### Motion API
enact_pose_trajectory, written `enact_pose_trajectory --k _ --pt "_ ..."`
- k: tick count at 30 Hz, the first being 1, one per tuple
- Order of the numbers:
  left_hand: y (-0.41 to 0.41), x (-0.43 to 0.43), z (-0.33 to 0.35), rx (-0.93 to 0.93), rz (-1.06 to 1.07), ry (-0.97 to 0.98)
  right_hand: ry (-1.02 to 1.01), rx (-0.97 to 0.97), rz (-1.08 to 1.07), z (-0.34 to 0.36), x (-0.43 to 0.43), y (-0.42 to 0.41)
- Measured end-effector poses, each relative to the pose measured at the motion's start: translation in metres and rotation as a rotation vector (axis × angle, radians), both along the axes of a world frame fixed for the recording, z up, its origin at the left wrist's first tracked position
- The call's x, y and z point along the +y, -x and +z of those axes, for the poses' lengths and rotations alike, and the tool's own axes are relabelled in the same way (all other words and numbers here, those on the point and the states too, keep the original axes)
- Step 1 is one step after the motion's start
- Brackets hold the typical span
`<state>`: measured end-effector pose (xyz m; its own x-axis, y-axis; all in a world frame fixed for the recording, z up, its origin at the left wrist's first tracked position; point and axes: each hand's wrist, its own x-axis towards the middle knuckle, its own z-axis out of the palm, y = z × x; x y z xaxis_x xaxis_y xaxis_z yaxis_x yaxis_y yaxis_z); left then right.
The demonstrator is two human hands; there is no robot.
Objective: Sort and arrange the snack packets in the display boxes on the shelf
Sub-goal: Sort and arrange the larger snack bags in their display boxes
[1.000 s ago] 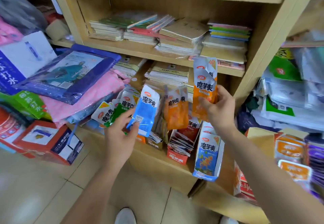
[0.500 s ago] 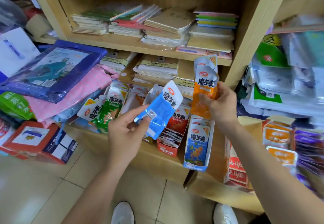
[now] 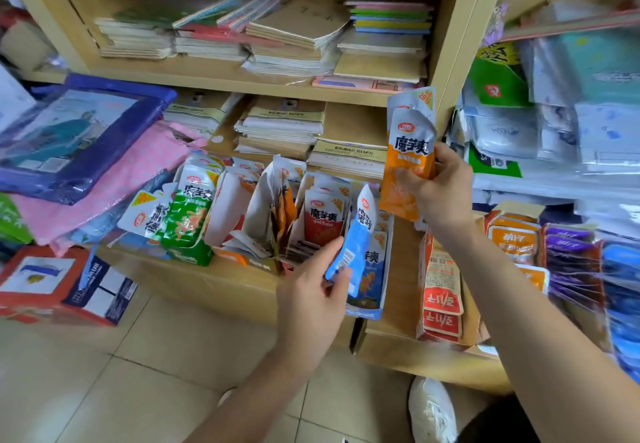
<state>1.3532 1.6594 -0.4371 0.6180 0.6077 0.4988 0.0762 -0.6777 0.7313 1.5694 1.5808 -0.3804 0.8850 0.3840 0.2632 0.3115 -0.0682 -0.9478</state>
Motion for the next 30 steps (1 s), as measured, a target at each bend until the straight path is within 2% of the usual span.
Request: enact_pose_trajectory --k 2,4,7,8,10,13,16,18,24,27,30 --pt "-0.004 -0.001 0.006 0.105 0.017 -0.141 -0.005 0.009 0.012 0.001 0.000 0.000" --pt "-0.002 0.011 0.023 0.027 0.056 -0.211 -0.009 0.015 0.041 0.001 0.003 0.002" --pt "0.002 0.053 0.046 -0.088 0.235 -0.214 0.016 0.013 0.096 -0.003 0.012 0.010" --pt "0.001 0.069 0.053 -0.029 0.306 -0.181 0.026 0.021 0.115 -0.006 0.016 0.012" --pt "-0.007 0.098 0.058 0.266 0.400 -0.085 0.044 0.032 0.144 -0.009 0.024 0.016" --pt "-0.030 0.120 0.067 0.675 0.314 0.045 0.076 0.011 0.172 -0.011 0.034 0.019" --pt "-0.058 0.124 0.069 0.938 0.236 0.044 0.087 0.015 0.186 -0.014 0.040 0.021" --pt "-0.071 0.128 0.067 1.038 0.248 0.013 0.105 0.032 0.181 -0.015 0.042 0.022" --pt "-0.085 0.156 0.059 1.060 0.245 -0.105 0.139 0.058 0.182 -0.016 0.042 0.023" --pt "-0.081 0.162 0.062 1.032 0.209 0.043 0.150 0.065 0.179 -0.017 0.042 0.023" --pt "-0.072 0.168 0.059 0.883 0.229 0.177 0.147 0.088 0.189 -0.018 0.044 0.025"
